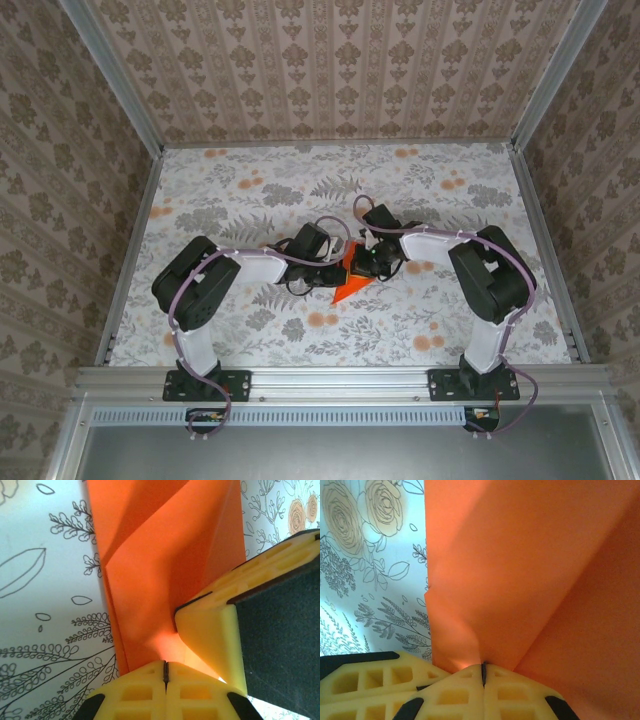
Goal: Fold a paper plane with a square sheet of paper (pick it up from the middle)
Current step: Fourth fold the wing at the center of the table.
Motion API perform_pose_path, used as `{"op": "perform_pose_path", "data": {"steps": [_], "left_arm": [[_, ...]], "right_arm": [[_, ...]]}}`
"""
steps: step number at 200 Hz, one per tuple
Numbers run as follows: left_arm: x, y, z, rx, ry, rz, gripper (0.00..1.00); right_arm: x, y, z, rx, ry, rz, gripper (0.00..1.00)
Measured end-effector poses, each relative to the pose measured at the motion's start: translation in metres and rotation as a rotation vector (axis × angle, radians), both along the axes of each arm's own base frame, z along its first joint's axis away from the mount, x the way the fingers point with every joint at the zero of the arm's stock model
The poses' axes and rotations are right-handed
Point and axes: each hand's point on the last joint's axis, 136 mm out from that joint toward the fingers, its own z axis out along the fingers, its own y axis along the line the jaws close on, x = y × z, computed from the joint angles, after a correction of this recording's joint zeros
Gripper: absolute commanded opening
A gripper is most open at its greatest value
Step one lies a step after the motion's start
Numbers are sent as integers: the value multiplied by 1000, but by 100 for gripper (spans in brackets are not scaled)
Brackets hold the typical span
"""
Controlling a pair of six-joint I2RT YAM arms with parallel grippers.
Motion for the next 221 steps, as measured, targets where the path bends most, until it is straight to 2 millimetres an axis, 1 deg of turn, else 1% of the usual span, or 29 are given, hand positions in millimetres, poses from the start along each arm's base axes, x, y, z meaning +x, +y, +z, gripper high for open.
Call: {"op": "perform_pose_path", "data": {"steps": [51,75,96,109,123,143,156,173,201,221], "left_arm": [[0,0,-1,3,-2,-6,0],[-1,-1,-1,3,-5,-14,0],[-1,-1,-1,5,-9,-22,0],[-1,-1,-1,6,-9,-23,0],[0,-1,-1,7,-9,-26,0],[-1,-1,-1,7,-9,-29,0],[-1,-1,-1,8,-8,-30,0],[-1,-1,-1,9,-7,-30,0],[-1,-1,-1,10,-8,-32,0],[-1,-1,-1,10,-8,-33,0]], "right_arm": [[2,-9,-2,26,-21,-22,0],[8,-24,0,6,-46,-57,0],[16,-32,9,13,-90,-83,0],[22,-29,17,34,-129,-84,0],[26,-20,25,67,-165,-67,0],[23,-5,29,98,-185,-28,0],[21,3,27,108,-182,-8,0],[19,8,19,110,-166,7,0],[19,5,3,93,-134,-1,0],[22,0,-1,107,-125,-12,0]]}}
